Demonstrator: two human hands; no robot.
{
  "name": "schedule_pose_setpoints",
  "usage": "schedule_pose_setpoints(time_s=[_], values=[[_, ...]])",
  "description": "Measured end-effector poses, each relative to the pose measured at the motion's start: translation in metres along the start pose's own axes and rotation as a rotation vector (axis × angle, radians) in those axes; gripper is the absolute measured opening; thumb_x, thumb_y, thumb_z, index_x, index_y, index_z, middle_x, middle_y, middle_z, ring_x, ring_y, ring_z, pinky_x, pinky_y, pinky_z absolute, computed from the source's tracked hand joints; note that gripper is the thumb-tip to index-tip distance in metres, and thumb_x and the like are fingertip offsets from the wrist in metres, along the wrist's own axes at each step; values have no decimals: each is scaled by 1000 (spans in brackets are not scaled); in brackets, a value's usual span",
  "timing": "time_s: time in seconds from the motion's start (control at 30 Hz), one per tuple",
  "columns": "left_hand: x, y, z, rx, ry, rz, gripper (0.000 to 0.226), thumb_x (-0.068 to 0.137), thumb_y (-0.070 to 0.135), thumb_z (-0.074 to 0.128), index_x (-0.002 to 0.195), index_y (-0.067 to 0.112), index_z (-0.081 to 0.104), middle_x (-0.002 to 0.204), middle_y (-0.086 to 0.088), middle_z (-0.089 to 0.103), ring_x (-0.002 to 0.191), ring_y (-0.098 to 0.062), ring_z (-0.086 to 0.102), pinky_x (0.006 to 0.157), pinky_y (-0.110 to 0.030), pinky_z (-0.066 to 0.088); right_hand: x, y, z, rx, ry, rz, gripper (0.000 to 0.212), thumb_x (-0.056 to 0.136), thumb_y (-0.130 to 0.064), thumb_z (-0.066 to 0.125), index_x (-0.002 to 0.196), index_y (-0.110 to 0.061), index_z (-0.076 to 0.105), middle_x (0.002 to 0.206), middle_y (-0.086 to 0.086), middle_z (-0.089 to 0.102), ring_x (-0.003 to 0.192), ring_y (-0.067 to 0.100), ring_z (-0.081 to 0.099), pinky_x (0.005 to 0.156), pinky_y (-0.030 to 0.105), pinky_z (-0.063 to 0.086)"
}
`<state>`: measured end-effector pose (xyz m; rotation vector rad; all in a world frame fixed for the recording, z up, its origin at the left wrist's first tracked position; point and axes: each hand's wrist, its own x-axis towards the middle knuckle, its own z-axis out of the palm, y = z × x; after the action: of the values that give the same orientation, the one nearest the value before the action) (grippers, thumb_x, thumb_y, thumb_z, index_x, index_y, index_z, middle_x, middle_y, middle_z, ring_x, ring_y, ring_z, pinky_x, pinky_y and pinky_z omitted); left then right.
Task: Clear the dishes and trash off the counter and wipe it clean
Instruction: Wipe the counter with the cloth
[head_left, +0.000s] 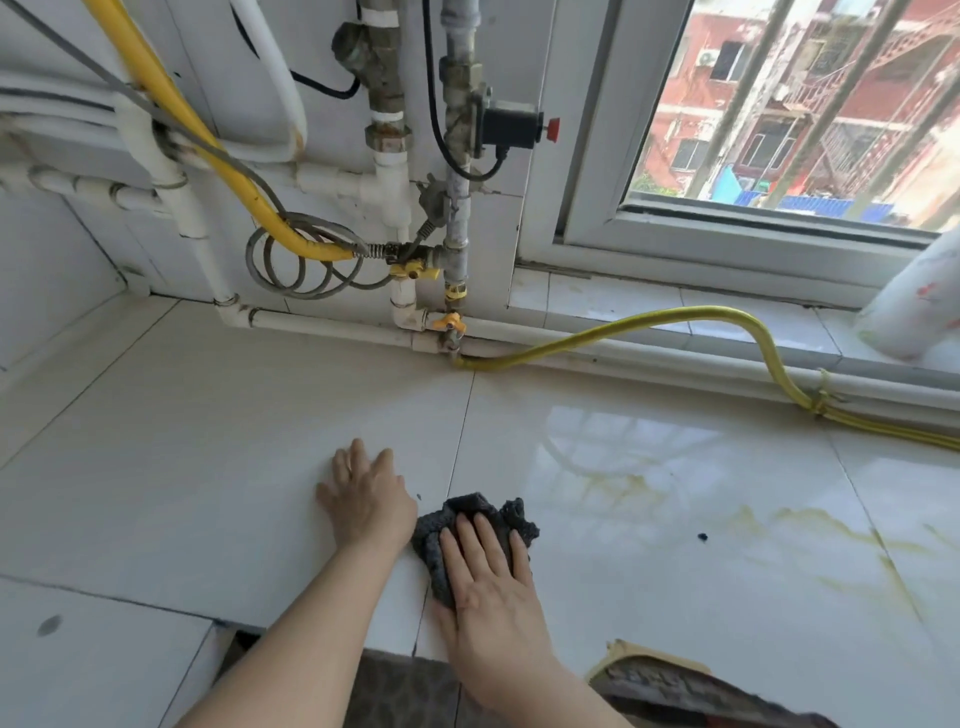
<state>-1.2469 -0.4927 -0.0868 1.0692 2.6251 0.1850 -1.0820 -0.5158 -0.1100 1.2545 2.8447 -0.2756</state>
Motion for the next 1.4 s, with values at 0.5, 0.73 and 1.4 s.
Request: schedule_pose_setpoints(time_s=[0.5, 0.73, 1.4], values=[[-29, -45, -9, 81, -152, 118, 57, 97, 11, 31, 151, 20, 18, 160, -6, 3, 147, -28, 4, 118, -37, 19, -47, -6, 10, -9, 77, 42, 62, 81, -56, 41, 129, -22, 60, 135, -2, 57, 128, 18, 51, 107, 43, 14], [-47, -20, -13, 90, -135, -6, 49, 96, 14, 29, 145, 16, 33, 153, -7, 22, 139, -27, 22, 109, -37, 33, -58, 67, 8, -80, 131, 146, 60, 81, -52, 42, 127, -20, 62, 133, 1, 59, 128, 19, 51, 108, 42, 12], [-98, 97, 26, 85, -173, -57, 61, 93, 5, 30, 151, 20, 18, 160, -3, 2, 147, -27, 2, 116, -38, 24, -64, 173, -8, 5, 39, -27, 61, 77, -52, 44, 122, -18, 65, 131, 3, 61, 128, 22, 47, 109, 44, 10]])
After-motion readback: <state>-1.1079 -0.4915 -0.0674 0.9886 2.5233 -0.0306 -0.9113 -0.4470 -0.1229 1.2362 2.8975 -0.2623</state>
